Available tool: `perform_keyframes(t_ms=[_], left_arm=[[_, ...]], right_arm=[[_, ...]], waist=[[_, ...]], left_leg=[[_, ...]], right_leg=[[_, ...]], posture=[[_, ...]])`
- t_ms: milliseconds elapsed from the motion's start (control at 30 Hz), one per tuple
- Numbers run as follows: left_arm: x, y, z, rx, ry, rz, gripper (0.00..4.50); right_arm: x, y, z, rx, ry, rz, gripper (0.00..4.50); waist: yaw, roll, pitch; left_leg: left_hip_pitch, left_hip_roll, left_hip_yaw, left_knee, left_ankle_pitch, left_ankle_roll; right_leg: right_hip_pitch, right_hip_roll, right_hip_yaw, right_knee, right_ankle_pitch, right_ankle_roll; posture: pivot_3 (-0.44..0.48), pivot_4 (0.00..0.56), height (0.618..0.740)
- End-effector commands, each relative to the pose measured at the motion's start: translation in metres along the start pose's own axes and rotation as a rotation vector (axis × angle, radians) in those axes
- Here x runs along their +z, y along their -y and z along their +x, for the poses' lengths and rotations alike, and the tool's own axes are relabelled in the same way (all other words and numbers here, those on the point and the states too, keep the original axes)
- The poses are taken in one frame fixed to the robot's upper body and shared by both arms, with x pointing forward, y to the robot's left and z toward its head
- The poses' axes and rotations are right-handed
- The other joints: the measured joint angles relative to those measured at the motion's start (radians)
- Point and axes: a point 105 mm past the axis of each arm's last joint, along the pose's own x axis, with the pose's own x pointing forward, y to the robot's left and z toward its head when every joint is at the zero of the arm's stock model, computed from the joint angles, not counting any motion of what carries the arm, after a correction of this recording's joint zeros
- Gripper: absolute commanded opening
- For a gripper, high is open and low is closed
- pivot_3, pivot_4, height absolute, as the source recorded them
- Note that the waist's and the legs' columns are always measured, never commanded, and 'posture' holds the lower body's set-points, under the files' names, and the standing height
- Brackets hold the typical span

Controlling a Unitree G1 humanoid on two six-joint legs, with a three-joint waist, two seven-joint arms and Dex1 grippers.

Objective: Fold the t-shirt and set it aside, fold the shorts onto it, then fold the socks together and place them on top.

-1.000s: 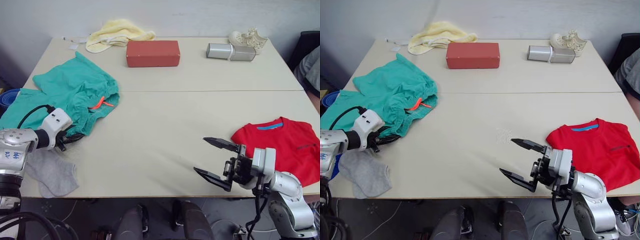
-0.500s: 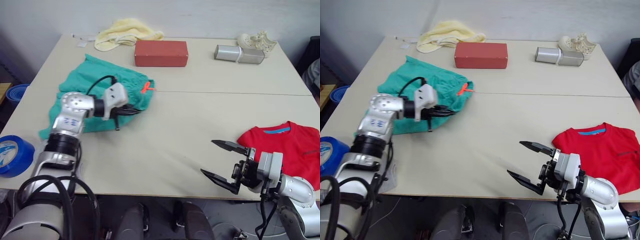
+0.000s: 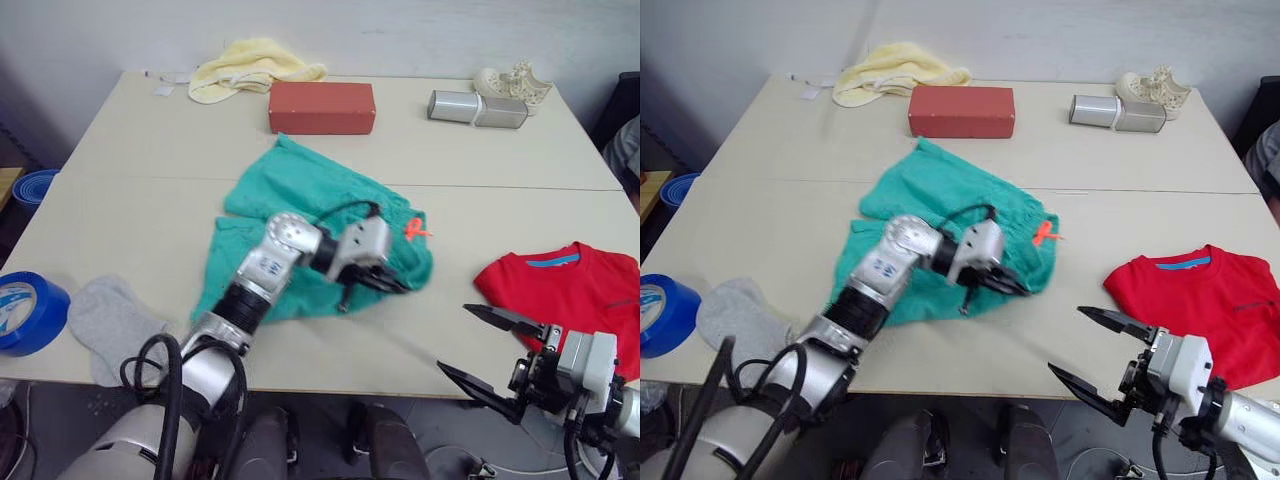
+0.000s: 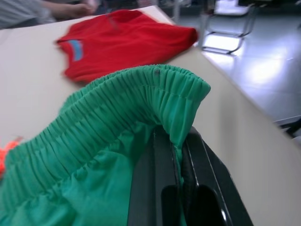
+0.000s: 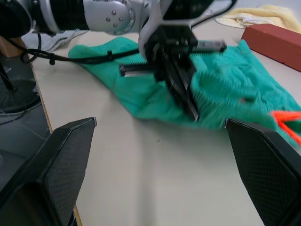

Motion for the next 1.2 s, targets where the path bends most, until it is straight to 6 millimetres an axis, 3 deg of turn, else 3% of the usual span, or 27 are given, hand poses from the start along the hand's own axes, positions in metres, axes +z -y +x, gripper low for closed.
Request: perform_keyframes(t_ms=[33, 133, 267, 367, 467, 633, 733, 800, 867, 1033, 1167, 1200], left_arm=[[0.017, -0.007, 0.001, 0.08, 0.081, -0.025, 1.02], [0.029, 0.008, -0.006, -0.006, 0.154, -0.037, 2.02], [0.051, 0.019, -0.042, -0.052, 0.244, 0.106, 3.3], [0.054, 0.021, -0.063, -0.054, 0.215, 0.151, 3.3], [0.04, 0.019, -0.089, -0.014, 0.088, 0.191, 3.3], [0.016, 0.028, -0.146, 0.075, -0.072, 0.238, 4.46], [0.004, 0.033, -0.17, 0.188, -0.112, 0.211, 4.49], [-0.016, 0.049, -0.185, 0.221, -0.212, 0.187, 4.49], [-0.028, 0.064, -0.192, 0.232, -0.273, 0.161, 4.49], [-0.047, 0.07, -0.193, 0.311, -0.37, 0.145, 4.49], [-0.061, 0.076, -0.189, 0.321, -0.434, 0.118, 4.5], [-0.065, 0.078, -0.191, 0.323, -0.452, 0.095, 4.1]], right_arm=[[0.0, 0.002, -0.01, 0.014, -0.034, -0.023, 4.5], [0.0, 0.007, -0.015, 0.013, -0.044, -0.026, 4.5], [-0.002, 0.027, -0.02, 0.014, -0.08, -0.097, 4.5], [-0.004, 0.046, -0.023, -0.001, -0.107, -0.14, 4.5], [-0.006, 0.052, -0.018, 0.063, -0.128, -0.152, 4.5], [-0.015, 0.054, 0.001, 0.142, -0.198, -0.198, 4.5], [-0.023, 0.054, 0.006, 0.166, -0.234, -0.24, 4.5], [-0.035, 0.049, 0.007, 0.217, -0.285, -0.256, 4.5], [-0.041, 0.047, 0.008, 0.247, -0.299, -0.253, 4.5], [-0.047, 0.048, 0.02, 0.298, -0.276, -0.295, 4.5], [-0.055, 0.049, 0.028, 0.353, -0.286, -0.339, 3.64], [-0.058, 0.05, 0.029, 0.364, -0.298, -0.347, 3.28]], waist=[[-0.001, -0.002, 0.001], [-0.004, 0.0, 0.0], [-0.003, 0.0, 0.0], [0.0, 0.001, 0.0], [0.001, 0.001, 0.0], [-0.007, 0.001, 0.0], [-0.008, 0.002, 0.0], [-0.008, 0.002, 0.0], [-0.008, 0.002, 0.0], [0.0, 0.002, 0.001], [-0.003, 0.002, 0.001], [-0.003, 0.002, 0.001]], left_leg=[[0.0, 0.0, -0.001, 0.0, 0.0, 0.001], [0.001, 0.001, -0.001, -0.001, 0.0, 0.001], [0.001, 0.001, -0.002, -0.001, 0.002, -0.003], [0.001, 0.001, -0.001, 0.0, 0.003, -0.005], [0.001, 0.001, -0.002, -0.001, 0.003, -0.005], [0.001, 0.001, -0.001, -0.001, 0.003, -0.006], [0.001, 0.001, -0.001, -0.001, 0.004, -0.007], [0.001, 0.001, -0.001, -0.001, 0.004, -0.007], [0.001, 0.001, -0.001, -0.001, 0.003, -0.006], [0.001, 0.0, -0.002, -0.001, 0.003, -0.005], [0.001, 0.0, -0.001, -0.001, 0.002, -0.006], [0.001, 0.001, -0.001, -0.002, 0.002, -0.006]], right_leg=[[0.0, 0.0, 0.0, 0.0, 0.0, 0.0], [0.0, 0.0, 0.0, 0.0, 0.0, 0.0], [0.0, 0.0, -0.001, 0.001, -0.001, -0.001], [0.001, 0.0, -0.001, 0.001, -0.001, -0.001], [0.001, 0.0, -0.001, 0.001, -0.001, -0.001], [0.001, 0.0, -0.001, 0.001, -0.001, -0.001], [0.0, 0.0, -0.001, 0.001, -0.001, -0.002], [0.0, 0.0, -0.001, 0.001, -0.001, -0.002], [0.0, -0.001, -0.001, 0.0, -0.001, -0.002], [0.001, -0.003, -0.001, 0.0, 0.0, -0.001], [0.0, -0.003, 0.0, 0.0, 0.0, -0.001], [0.0, -0.003, -0.001, 0.0, -0.001, -0.002]], posture=[[0.0, 0.15, 0.74], [0.0, 0.15, 0.74], [0.0, 0.15, 0.74], [0.0, 0.15, 0.74], [0.0, 0.15, 0.74], [0.0, 0.15, 0.74], [0.0, 0.15, 0.74], [0.0, 0.15, 0.74], [0.0, 0.15, 0.74], [0.0, 0.15, 0.74], [0.0, 0.15, 0.74], [0.0, 0.15, 0.74]])
